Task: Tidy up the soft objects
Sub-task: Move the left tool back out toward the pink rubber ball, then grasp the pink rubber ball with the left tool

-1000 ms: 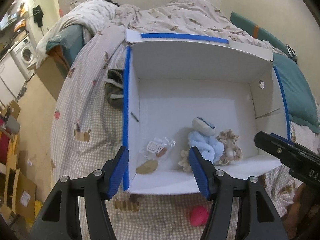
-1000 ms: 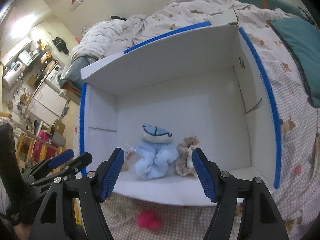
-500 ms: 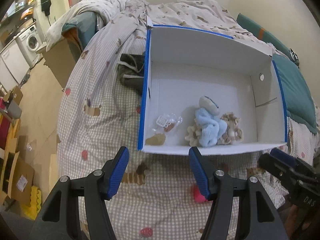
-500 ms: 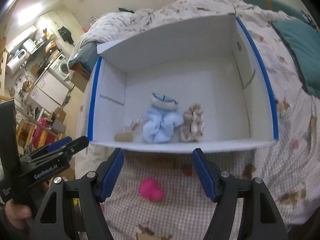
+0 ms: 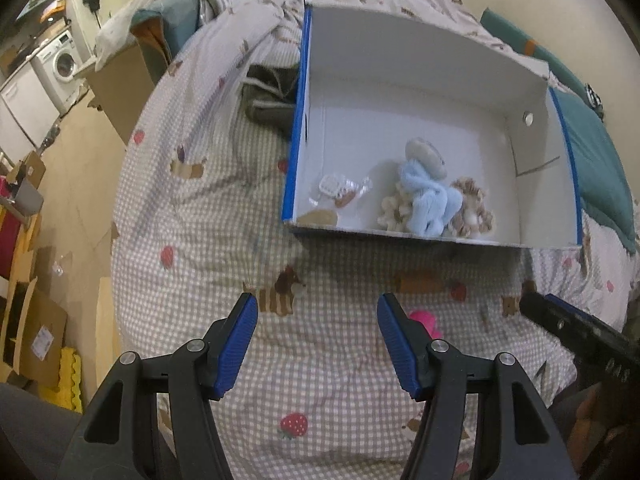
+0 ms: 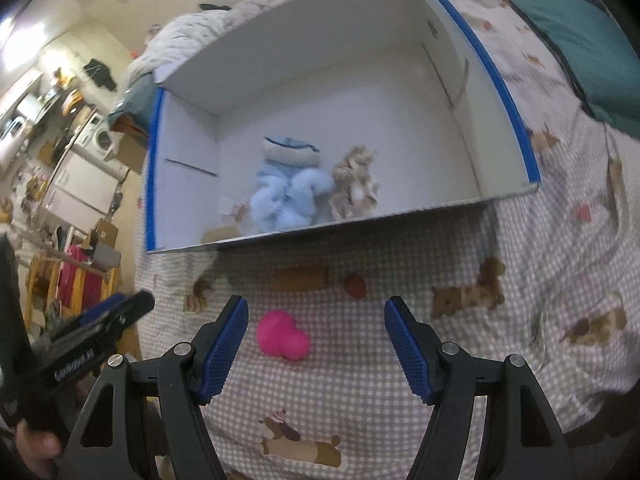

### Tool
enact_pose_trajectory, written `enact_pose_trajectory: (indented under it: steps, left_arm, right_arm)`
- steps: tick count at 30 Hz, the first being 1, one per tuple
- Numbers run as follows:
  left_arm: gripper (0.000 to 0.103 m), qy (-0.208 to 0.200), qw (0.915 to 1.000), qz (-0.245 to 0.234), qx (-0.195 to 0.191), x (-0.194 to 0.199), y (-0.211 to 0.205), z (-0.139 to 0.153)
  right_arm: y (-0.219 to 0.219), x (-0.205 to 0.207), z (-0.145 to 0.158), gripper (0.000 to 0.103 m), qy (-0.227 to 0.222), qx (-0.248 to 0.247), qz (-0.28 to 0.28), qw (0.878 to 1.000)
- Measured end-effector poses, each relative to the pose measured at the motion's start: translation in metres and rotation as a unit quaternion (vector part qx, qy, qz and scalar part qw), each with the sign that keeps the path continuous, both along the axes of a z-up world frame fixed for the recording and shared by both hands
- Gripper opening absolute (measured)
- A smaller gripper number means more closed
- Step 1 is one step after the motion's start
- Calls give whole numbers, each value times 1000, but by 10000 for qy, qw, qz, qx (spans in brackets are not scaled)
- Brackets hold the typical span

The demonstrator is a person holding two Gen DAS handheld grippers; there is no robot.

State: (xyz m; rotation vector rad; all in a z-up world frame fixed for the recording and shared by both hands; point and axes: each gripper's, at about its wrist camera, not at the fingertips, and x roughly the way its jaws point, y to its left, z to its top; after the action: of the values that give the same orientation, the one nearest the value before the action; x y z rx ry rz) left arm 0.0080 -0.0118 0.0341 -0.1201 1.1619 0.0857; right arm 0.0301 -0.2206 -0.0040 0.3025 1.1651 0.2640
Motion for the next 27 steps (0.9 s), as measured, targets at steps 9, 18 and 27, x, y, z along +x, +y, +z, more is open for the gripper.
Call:
enact_pose_trajectory:
  steps: [9,18,27]
  left_arm:
    - [59,652,9969,-262,-348,5,-19,-34]
    - [59,928,9886,-1059,-539,21,-74,-71]
    - [35,1235,9840,-1084,-684,25,-90,-99]
  right_arm:
    - [-8,10,-25,74,468,63,-317,9984]
    - [-12,19,-31,74,567,14,-489,9972]
    - [-24,25,-38,74,663,-26,-619,9959]
